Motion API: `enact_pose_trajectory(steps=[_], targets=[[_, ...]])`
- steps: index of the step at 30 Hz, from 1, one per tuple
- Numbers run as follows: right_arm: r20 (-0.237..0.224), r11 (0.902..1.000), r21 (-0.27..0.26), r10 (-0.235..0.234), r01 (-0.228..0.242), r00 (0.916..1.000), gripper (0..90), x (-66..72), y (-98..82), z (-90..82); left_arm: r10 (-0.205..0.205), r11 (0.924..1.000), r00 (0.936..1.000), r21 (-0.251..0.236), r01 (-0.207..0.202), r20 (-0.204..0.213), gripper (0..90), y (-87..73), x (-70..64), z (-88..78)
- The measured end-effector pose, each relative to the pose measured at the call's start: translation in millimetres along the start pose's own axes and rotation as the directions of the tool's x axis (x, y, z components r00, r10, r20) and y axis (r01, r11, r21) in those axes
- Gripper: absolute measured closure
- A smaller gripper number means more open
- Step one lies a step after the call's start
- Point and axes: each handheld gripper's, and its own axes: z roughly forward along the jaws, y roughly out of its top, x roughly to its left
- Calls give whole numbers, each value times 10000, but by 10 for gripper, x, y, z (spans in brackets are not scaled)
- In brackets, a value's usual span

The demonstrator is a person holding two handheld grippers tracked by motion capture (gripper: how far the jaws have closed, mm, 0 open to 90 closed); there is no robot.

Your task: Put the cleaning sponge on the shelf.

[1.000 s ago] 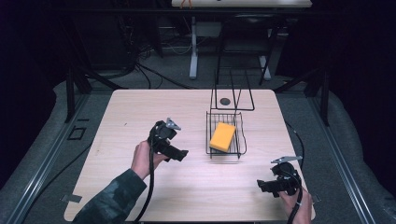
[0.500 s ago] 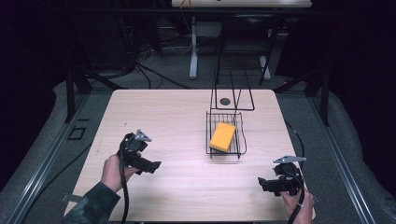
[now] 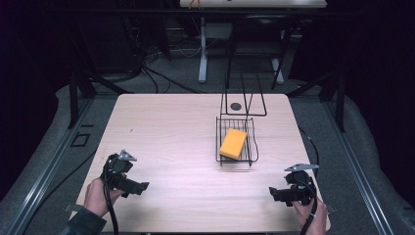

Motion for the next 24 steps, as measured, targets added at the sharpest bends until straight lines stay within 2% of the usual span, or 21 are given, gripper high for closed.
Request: enact_pose_trajectory(steps=[1,2,3,4,6,8,11,14,20,24], targets=[[-153,10000,-60,51,-52,9999,73,5,2,-9,-60,10000,10000,43,60,-42,0,-37,2,3],[-437,9998,-173,38,-46,9990,60,12,5,-30,-275,9996,9996,-83,274,-55,0,-156,39,5],[-437,9998,-173,38,-46,9990,60,12,5,-30,-275,9996,9996,-83,274,-55,0,-156,39,5],[-479,9999,-124,22,-28,9989,56,9,9,-38,-763,9971,9971,-84,763,9,0,-265,95,39],[-562,9997,-179,167,-178,9983,56,-11,2,-4,-951,9955,9955,2,951,-16,0,-318,129,66],[-554,9997,-110,204,-210,9983,55,-21,0,15,-940,9956,9955,4,940,-73,0,-334,141,82],[-384,9999,114,117,-112,9992,56,-48,-4,55,-698,9971,9971,299,707,-306,0,-350,148,129],[-265,9998,157,110,-106,9996,58,-56,-18,40,-672,9974,9970,235,681,-372,0,-350,134,127],[-350,9987,508,62,-44,9994,58,-65,-35,71,-613,9975,9969,330,630,-501,0,-363,145,175],[-469,9990,442,61,-40,9989,58,-56,-44,43,-603,9979,9966,204,615,-570,2,-353,149,181]])
